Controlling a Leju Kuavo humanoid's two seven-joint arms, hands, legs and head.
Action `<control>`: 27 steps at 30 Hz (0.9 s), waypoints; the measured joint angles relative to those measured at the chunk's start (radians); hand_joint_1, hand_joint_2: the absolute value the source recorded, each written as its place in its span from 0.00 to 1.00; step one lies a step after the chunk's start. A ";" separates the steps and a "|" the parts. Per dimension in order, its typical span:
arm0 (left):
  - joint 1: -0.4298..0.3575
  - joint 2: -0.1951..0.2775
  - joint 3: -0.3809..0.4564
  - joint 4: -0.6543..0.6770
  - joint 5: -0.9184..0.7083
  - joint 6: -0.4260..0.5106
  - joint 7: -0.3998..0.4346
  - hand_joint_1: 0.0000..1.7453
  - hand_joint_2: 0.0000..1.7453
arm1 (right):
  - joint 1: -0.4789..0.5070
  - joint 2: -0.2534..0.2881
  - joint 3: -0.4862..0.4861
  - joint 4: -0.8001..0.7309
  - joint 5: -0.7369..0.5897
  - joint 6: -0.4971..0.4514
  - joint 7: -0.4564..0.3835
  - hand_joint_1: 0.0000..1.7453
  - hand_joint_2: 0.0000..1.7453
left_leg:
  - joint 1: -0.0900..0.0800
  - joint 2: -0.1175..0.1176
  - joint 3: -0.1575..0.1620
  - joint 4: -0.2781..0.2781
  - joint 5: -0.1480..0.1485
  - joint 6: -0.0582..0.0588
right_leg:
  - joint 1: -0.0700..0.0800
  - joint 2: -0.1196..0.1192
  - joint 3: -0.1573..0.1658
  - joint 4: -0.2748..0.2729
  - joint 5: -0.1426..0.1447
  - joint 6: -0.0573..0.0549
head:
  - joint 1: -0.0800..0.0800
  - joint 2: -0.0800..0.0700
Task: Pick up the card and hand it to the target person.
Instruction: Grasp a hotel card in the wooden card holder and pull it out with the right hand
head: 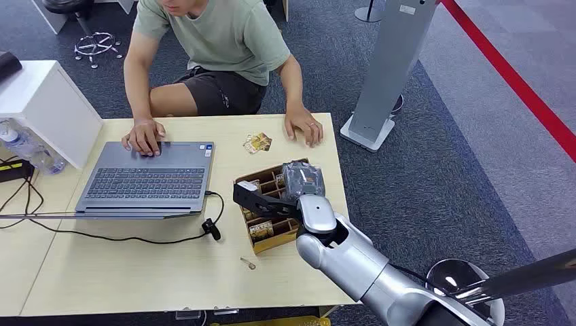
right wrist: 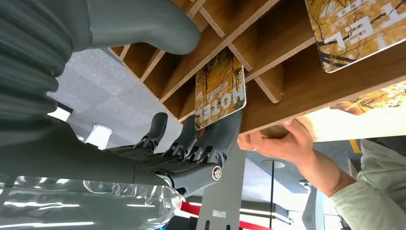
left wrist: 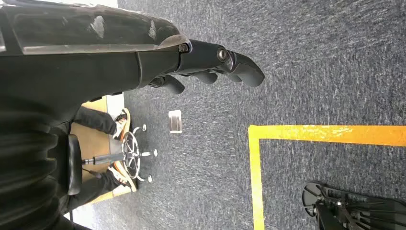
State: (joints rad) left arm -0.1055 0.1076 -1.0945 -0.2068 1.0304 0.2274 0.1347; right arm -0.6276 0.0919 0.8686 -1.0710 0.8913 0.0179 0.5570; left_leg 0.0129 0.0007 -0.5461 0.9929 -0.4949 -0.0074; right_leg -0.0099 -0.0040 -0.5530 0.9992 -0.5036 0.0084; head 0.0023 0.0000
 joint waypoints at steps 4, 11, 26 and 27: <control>0.000 0.000 0.000 0.000 -0.001 -0.002 0.000 0.00 1.00 | 0.000 0.000 0.000 0.001 0.000 0.000 0.000 0.47 1.00 | 0.000 0.000 0.000 0.000 0.000 0.000 | 0.000 0.000 0.000 0.000 0.000 0.000 | 0.000 0.000; 0.000 0.000 0.000 0.000 -0.002 -0.003 0.000 0.00 1.00 | 0.000 0.000 0.000 0.001 0.000 0.000 0.000 0.49 1.00 | 0.000 0.000 0.000 0.000 0.000 0.000 | 0.000 0.000 0.000 0.000 0.000 0.000 | 0.000 0.000; 0.000 0.000 0.000 0.000 -0.005 -0.006 0.000 0.00 1.00 | 0.001 -0.001 -0.001 -0.001 0.000 -0.003 0.000 0.89 1.00 | 0.000 0.000 0.000 0.000 0.000 0.000 | 0.000 0.000 0.000 0.000 0.000 0.000 | 0.000 0.000; 0.000 0.000 0.000 0.000 -0.005 -0.006 0.000 0.00 1.00 | 0.001 -0.001 -0.001 -0.001 0.000 -0.003 0.000 0.89 1.00 | 0.000 0.000 0.000 0.000 0.000 0.000 | 0.000 0.000 0.000 0.000 0.000 0.000 | 0.000 0.000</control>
State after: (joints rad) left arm -0.1055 0.1076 -1.0948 -0.2068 1.0251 0.2213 0.1344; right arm -0.6266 0.0908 0.8679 -1.0722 0.8915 0.0146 0.5570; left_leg 0.0129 0.0007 -0.5457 0.9929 -0.4949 -0.0074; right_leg -0.0099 -0.0040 -0.5528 0.9991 -0.5036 0.0084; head 0.0025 0.0000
